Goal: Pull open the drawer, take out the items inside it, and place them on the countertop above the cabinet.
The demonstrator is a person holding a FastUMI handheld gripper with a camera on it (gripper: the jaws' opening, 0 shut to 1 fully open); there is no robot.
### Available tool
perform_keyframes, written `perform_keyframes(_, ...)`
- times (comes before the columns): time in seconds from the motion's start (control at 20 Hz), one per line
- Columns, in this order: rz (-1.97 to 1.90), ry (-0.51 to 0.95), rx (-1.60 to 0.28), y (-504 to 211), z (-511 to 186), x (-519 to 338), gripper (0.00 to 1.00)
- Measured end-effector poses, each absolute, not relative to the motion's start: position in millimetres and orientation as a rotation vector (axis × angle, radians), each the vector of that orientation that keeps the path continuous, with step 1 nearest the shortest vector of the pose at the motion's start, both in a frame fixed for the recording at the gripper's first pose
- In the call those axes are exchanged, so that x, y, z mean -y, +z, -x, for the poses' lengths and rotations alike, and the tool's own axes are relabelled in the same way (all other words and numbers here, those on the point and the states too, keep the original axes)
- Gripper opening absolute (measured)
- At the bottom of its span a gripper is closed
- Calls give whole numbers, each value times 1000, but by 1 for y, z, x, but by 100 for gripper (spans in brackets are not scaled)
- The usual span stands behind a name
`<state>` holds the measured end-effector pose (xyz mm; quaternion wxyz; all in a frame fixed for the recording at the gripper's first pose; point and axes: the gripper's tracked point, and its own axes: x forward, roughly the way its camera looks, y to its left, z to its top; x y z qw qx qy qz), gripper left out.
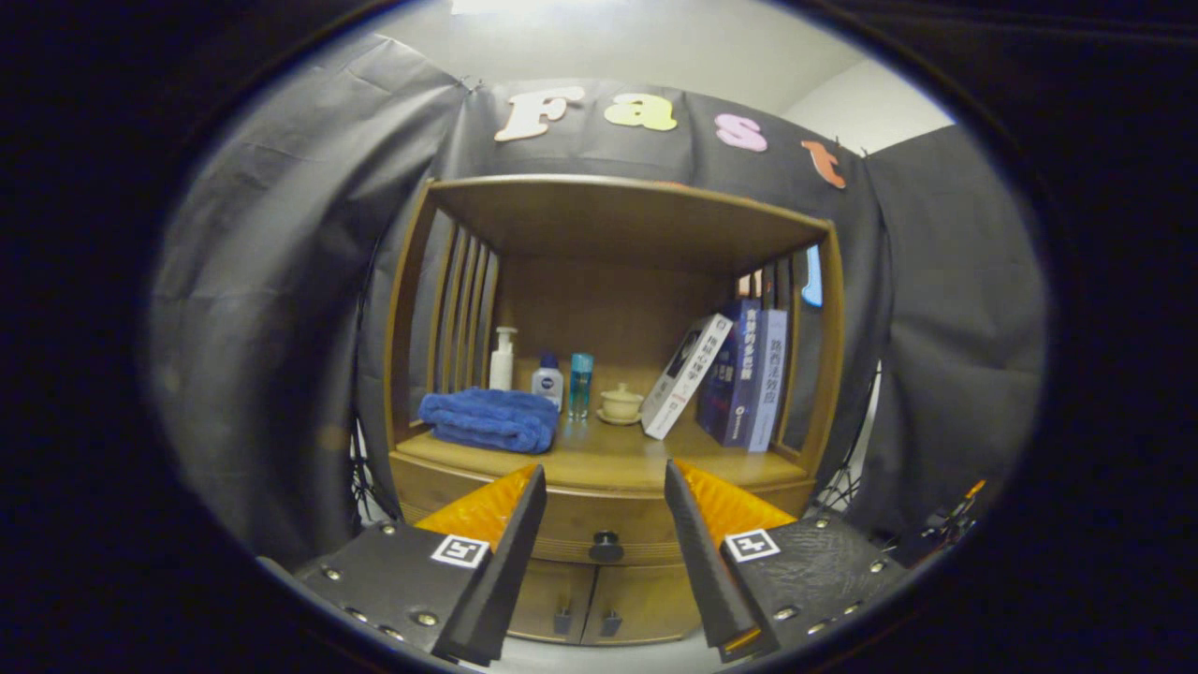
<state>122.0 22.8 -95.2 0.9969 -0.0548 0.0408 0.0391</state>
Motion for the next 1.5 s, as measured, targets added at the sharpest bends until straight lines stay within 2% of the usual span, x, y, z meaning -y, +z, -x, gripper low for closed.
perform_keyframes(0.2,19,141,-148,-146,-159,-33,77)
perform_keyframes(0.5,8,55,-311,-221,-204,-8,77)
perform_keyframes(0.65,22,17,-389,-246,-218,6,54)
perform_keyframes(0.85,15,1,-430,-261,-224,12,59)
perform_keyframes(0.95,8,5,-434,-264,-225,11,43)
perform_keyframes(1.1,4,5,-433,-264,-223,12,42)
perform_keyframes(1.15,11,3,-440,-264,-224,11,37)
perform_keyframes(1.3,26,0,-448,-265,-224,12,37)
perform_keyframes(1.35,22,-2,-451,-264,-222,11,28)
perform_keyframes(1.5,17,-16,-452,-265,-213,11,28)
